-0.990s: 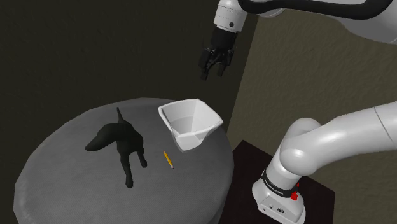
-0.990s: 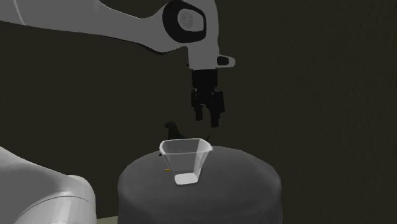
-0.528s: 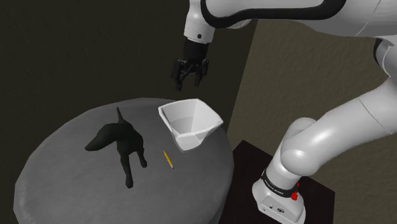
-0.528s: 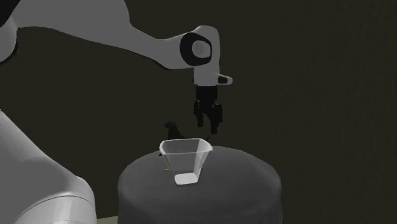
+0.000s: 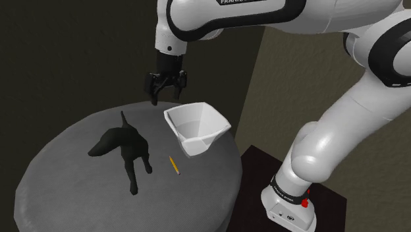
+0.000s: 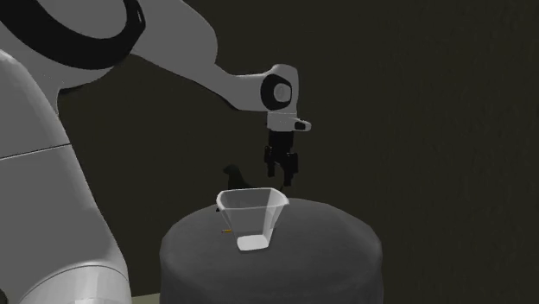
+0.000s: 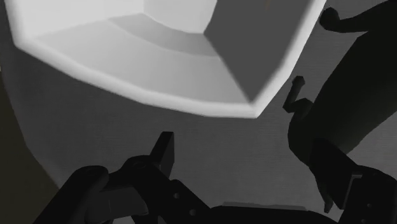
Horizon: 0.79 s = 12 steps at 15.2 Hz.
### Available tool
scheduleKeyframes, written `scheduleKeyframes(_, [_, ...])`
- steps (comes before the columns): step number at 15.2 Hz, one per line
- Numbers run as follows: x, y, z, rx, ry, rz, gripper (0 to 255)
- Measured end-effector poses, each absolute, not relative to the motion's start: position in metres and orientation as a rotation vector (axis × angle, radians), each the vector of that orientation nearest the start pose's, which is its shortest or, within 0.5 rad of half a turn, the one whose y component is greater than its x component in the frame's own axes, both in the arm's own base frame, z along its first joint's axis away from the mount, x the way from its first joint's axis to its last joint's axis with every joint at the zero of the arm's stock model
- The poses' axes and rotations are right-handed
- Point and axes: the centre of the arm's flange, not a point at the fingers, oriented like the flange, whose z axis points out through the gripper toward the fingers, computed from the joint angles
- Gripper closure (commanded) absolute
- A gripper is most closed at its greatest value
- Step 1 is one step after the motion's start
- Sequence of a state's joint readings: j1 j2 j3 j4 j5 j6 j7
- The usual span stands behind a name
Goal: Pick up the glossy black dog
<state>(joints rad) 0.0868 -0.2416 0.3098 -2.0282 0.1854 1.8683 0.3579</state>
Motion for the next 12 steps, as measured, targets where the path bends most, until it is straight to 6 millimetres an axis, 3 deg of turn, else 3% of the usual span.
scheduleKeyframes(10, [0.515,0.319,0.500,-2.991,-0.023,0.038,0])
scheduleKeyframes(12, [0.522,0.331,0.491,-2.988,-0.027,0.047,0])
